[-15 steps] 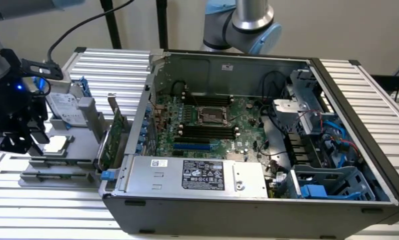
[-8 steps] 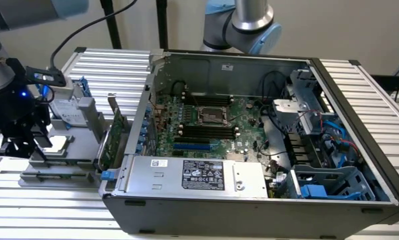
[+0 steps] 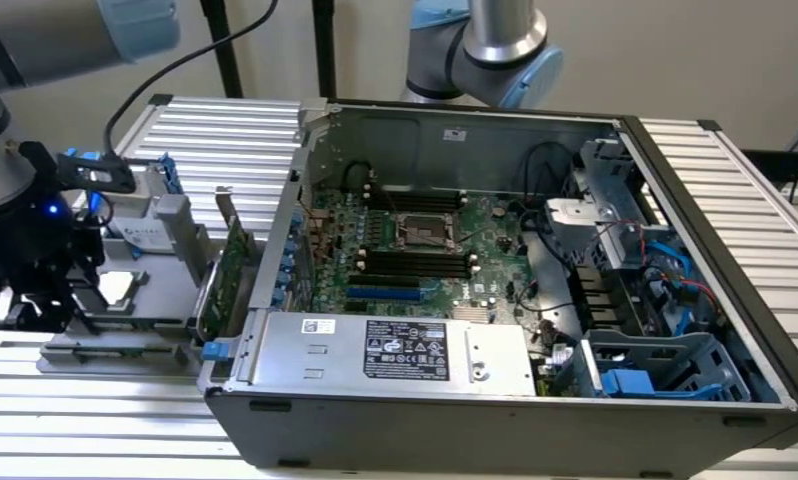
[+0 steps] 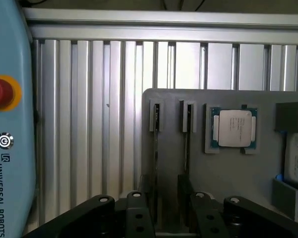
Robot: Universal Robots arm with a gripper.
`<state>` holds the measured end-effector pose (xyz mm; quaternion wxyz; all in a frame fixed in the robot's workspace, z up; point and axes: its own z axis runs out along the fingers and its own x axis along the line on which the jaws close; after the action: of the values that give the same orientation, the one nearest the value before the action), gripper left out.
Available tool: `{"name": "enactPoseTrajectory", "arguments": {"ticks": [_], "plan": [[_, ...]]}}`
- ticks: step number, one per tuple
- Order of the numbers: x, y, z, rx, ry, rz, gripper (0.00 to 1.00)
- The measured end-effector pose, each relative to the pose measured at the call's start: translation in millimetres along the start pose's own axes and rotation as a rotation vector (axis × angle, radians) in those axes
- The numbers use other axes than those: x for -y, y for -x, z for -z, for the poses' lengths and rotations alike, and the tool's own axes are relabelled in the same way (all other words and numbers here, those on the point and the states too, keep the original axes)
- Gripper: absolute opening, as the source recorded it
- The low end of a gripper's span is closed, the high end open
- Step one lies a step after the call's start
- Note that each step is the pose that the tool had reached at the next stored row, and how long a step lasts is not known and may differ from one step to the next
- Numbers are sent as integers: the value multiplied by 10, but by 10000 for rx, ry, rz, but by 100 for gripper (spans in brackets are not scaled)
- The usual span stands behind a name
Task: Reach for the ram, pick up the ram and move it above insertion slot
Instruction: 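Pick up the ram and move it above insertion slot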
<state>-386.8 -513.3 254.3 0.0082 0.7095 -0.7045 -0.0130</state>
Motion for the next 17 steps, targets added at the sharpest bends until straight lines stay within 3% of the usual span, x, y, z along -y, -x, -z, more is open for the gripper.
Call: {"name": "enactPoseTrajectory", "arguments": {"ticks": [17], "plan": [[39, -30, -307, -1, 1, 0, 36]]}}
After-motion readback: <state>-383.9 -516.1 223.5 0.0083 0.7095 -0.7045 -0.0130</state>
